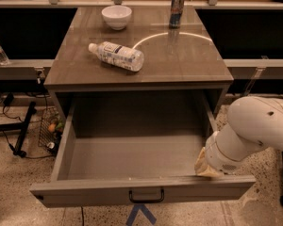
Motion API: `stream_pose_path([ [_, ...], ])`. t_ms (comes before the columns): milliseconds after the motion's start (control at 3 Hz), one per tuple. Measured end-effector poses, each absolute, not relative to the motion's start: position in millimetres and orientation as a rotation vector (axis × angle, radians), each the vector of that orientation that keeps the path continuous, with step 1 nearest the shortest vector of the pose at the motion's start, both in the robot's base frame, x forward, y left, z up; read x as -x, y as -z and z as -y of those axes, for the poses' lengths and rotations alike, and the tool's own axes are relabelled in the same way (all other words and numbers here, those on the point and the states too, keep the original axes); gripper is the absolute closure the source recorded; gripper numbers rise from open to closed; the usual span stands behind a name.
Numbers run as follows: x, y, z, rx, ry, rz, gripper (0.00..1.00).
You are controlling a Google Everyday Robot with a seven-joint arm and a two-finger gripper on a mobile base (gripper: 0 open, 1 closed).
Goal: Open top drawer
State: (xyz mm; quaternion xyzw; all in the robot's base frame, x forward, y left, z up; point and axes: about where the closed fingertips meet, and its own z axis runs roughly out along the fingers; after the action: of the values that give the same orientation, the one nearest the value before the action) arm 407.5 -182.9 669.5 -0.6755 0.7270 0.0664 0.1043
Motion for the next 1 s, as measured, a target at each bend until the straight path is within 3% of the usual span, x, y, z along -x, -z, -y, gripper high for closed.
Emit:
stream_pose_path([
  [1000, -385.0, -666.1, 190.0, 2.092, -0.242, -2.175, 1.0],
])
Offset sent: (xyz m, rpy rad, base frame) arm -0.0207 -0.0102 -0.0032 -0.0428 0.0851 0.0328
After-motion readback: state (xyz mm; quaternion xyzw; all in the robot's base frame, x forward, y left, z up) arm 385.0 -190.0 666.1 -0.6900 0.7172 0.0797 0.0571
